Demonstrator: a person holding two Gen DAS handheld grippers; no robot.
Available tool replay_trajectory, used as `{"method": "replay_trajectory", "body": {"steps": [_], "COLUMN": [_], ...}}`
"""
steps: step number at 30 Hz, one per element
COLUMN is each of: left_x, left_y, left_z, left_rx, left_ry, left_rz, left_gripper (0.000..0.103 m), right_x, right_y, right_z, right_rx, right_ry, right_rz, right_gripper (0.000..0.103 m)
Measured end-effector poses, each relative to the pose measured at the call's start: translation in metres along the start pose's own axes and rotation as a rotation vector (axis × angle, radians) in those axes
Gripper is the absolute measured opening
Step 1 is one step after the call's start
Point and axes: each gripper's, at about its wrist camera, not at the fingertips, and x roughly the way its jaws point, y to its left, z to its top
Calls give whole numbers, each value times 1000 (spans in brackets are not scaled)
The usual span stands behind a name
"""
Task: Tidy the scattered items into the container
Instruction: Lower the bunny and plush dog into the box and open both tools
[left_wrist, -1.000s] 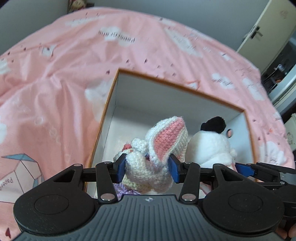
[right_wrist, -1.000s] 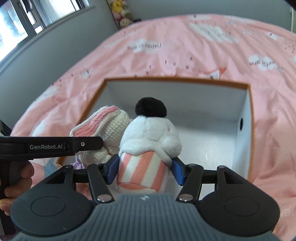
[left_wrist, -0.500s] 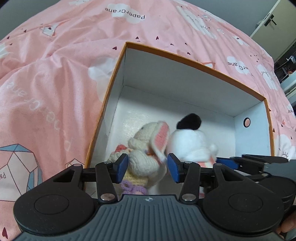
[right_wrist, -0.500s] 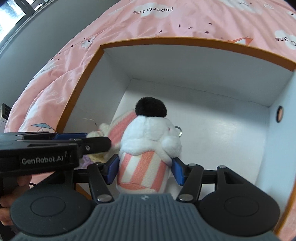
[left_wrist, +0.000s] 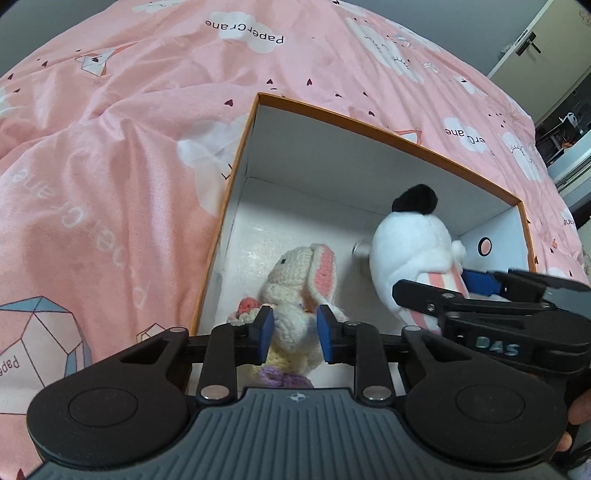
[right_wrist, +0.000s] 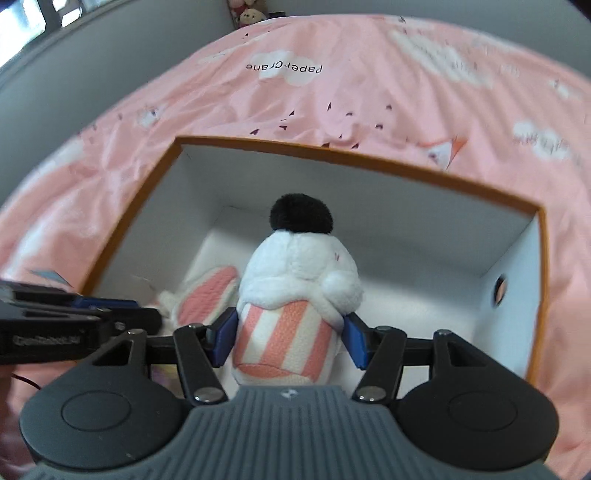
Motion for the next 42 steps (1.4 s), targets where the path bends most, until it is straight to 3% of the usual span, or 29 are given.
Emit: {"method": "replay_trajectory", "body": {"steps": [6,12,19,24,32,42], "left_x": [-2,-2,-3,-3,-2,-16], "left_y": [0,1,3,4,0,0], "left_z": [-3,-4,-5,-5,-6,-6], "left_rx": [5,0,0,1,26,46], "left_ry": [-5,-3,-3,-3,4,-24], "left_rz": [-17,-24,-24,-26,-36,-25], "left_gripper": [23,22,22,22,22,14], "right_x": [20,18,11,4,37,38], "right_y": [18,20,-6,-29,-41,-27], "right_z": [-4,-3,1,6,-10,-12], "right_rx": [-143,-144,43,157,270,306], "right_ry": [53,118,163,134,267,279], "right_rz": [-91,40,203,202,260,299], "right_gripper": [64,68,72,74,74,63]}}
